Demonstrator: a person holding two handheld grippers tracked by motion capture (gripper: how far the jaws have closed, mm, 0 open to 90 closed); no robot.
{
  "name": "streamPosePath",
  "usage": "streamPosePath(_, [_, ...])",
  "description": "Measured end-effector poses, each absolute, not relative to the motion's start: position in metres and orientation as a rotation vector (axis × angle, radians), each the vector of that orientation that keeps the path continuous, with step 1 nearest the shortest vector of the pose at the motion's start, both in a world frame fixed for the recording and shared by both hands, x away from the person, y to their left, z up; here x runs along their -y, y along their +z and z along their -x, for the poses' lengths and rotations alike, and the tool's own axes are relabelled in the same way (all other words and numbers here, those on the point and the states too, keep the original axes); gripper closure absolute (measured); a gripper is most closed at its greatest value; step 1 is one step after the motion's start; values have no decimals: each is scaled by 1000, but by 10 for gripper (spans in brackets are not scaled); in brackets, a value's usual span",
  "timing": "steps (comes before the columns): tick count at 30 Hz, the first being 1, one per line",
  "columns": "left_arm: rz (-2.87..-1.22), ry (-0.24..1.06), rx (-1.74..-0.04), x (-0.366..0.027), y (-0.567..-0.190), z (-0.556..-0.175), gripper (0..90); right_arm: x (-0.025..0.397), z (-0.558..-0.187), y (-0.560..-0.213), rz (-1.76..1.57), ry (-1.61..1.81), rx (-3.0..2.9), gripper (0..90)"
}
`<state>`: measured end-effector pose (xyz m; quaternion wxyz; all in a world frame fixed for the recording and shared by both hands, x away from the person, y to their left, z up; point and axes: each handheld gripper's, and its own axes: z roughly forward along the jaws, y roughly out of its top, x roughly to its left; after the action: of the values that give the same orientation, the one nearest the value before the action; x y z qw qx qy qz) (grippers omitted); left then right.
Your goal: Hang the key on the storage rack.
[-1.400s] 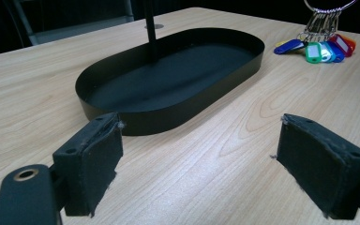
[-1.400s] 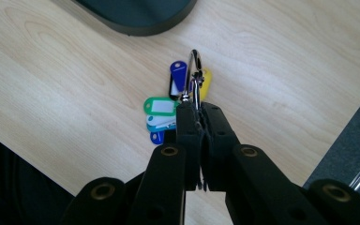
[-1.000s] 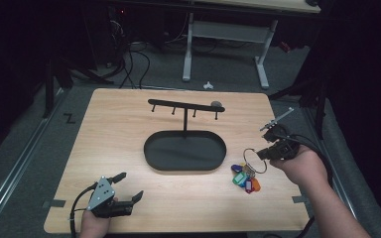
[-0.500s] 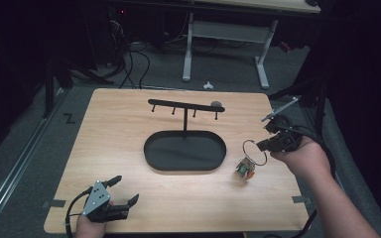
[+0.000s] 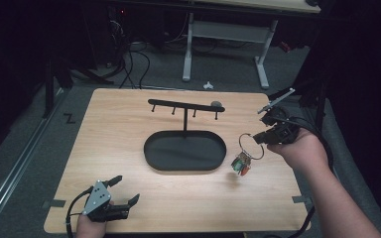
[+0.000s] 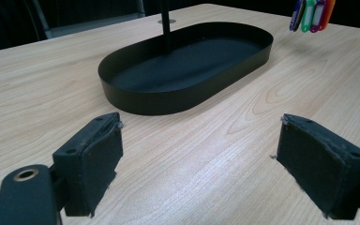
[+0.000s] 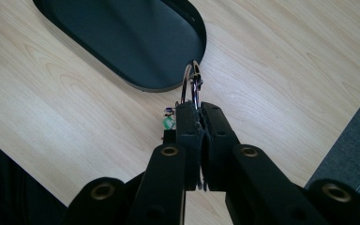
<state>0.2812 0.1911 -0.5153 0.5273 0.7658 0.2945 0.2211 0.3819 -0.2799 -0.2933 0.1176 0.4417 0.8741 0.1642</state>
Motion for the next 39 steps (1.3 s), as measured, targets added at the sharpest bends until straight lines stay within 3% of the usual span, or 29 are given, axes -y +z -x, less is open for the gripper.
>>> streamPosePath(39, [-1835,515,-713,-193,-516,-279,150,227,-421,-274,-1196,541,-2621,874])
